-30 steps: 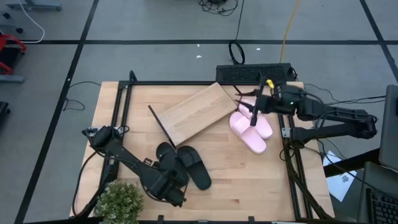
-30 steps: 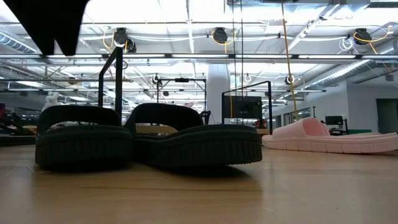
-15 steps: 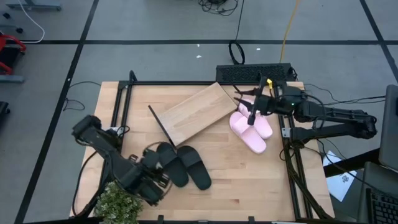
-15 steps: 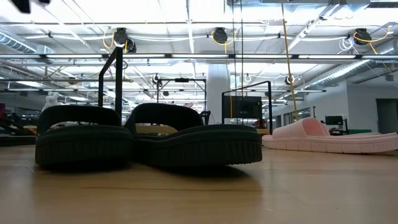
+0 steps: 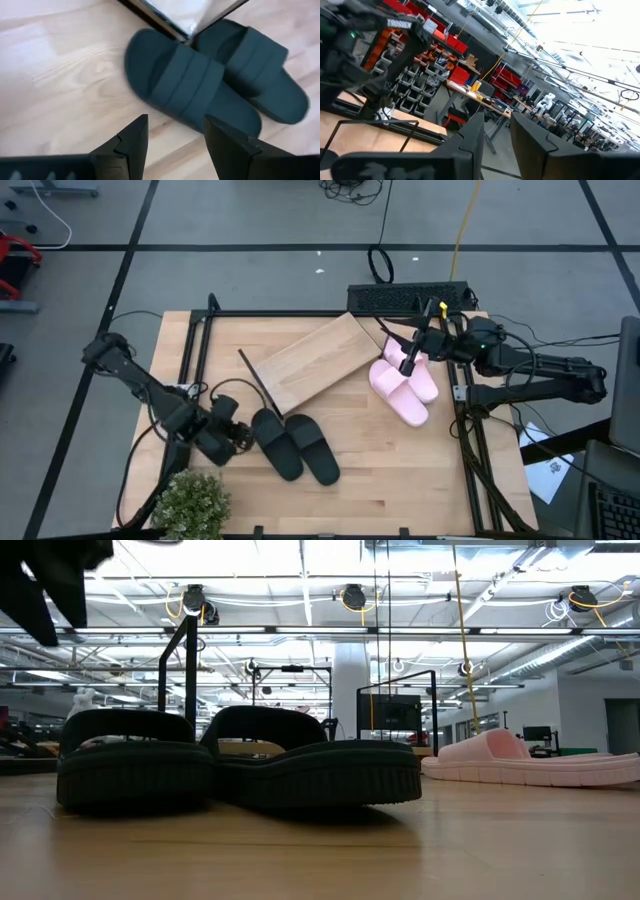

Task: Pick and place slides into the shelf
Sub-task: Put the left black slide on the shelf

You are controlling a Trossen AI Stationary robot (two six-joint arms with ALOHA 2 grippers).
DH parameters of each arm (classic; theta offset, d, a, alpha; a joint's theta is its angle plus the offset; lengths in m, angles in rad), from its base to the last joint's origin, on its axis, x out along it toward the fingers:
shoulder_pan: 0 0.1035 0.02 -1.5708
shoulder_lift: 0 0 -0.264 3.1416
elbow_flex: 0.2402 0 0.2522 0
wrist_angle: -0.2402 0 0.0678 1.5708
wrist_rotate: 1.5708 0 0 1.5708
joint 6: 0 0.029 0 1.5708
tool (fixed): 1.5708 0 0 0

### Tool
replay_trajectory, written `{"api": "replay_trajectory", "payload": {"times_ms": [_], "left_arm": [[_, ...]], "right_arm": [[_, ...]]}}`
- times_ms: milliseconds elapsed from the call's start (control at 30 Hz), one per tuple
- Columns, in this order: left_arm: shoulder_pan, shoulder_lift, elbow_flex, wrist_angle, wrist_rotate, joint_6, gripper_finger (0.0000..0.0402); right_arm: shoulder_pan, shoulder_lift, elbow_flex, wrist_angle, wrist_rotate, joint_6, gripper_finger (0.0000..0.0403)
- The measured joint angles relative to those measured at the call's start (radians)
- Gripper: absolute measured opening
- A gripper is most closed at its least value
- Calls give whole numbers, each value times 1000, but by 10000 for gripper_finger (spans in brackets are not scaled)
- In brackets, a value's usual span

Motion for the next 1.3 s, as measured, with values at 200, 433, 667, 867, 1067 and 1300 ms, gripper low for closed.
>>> {"api": "replay_trajectory", "payload": {"times_ms": [200, 433, 667, 867, 1067, 1300], "left_arm": [[69, -152, -186, 172, 40, 111, 184], [124, -217, -280, 288, 45, 311, 184], [156, -216, -328, 452, 51, 495, 184], [188, -216, -405, 573, 108, 575, 184], [220, -223, -474, 620, 133, 591, 184], [264, -228, -491, 647, 162, 669, 184]], "right_arm": [[0, -2, 0, 11, 0, 2, 86], [0, -2, 0, 15, 42, 35, 86], [0, -2, 1, 20, 108, 32, 86], [0, -2, 1, 23, 109, 56, 86], [0, -2, 1, 23, 111, 60, 86], [0, -1, 1, 23, 112, 114, 86]]}}
